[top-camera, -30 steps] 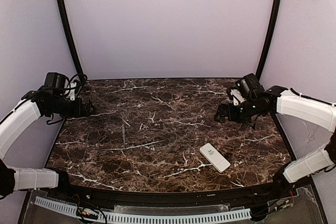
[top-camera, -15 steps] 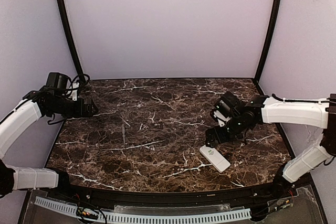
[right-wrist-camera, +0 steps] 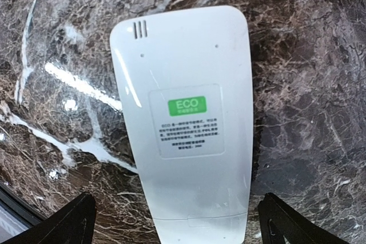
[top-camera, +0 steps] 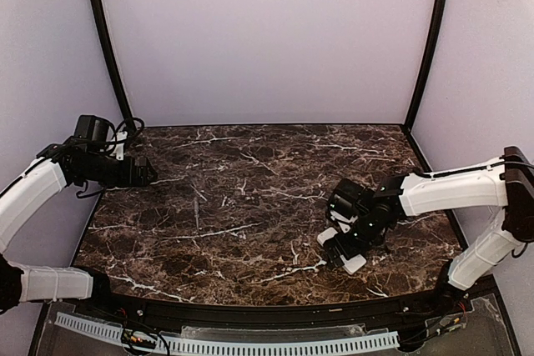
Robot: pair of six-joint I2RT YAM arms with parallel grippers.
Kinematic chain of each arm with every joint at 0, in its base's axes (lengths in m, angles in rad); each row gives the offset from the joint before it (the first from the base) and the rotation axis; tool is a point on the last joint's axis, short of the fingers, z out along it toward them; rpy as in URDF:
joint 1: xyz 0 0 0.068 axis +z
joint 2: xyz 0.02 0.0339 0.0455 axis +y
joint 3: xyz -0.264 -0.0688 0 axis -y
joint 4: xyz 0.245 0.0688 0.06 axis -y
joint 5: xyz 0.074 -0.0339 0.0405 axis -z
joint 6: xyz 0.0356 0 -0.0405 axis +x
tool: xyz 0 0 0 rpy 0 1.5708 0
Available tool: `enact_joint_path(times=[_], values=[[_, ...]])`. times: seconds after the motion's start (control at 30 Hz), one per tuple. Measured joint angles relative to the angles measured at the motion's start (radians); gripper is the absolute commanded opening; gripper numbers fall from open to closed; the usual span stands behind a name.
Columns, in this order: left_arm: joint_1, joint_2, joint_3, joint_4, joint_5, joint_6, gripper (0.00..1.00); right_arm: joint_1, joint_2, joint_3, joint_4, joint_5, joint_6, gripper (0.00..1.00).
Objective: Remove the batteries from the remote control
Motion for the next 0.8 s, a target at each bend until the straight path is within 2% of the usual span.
enact_joint_path(times=[0.23, 0.33, 0.63, 0.8], values=[[-0.008, 0.001, 0.000, 0.000, 0.000, 0.000, 1.00, 0.011, 0.000, -0.033, 0.001, 0.000, 0.009, 0.99], [-0.011, 0.003, 0.000, 0.000, 0.000, 0.000, 1.00, 0.012, 0.002, -0.035, 0.002, 0.000, 0.013, 0.96], [-0.021, 0.008, 0.000, -0.001, -0.004, 0.000, 1.00, 0.019, 0.030, -0.038, 0.011, 0.022, 0.030, 0.83], [-0.021, 0.008, 0.000, 0.000, -0.006, 0.000, 1.00, 0.033, 0.039, -0.038, 0.016, 0.053, 0.030, 0.69]])
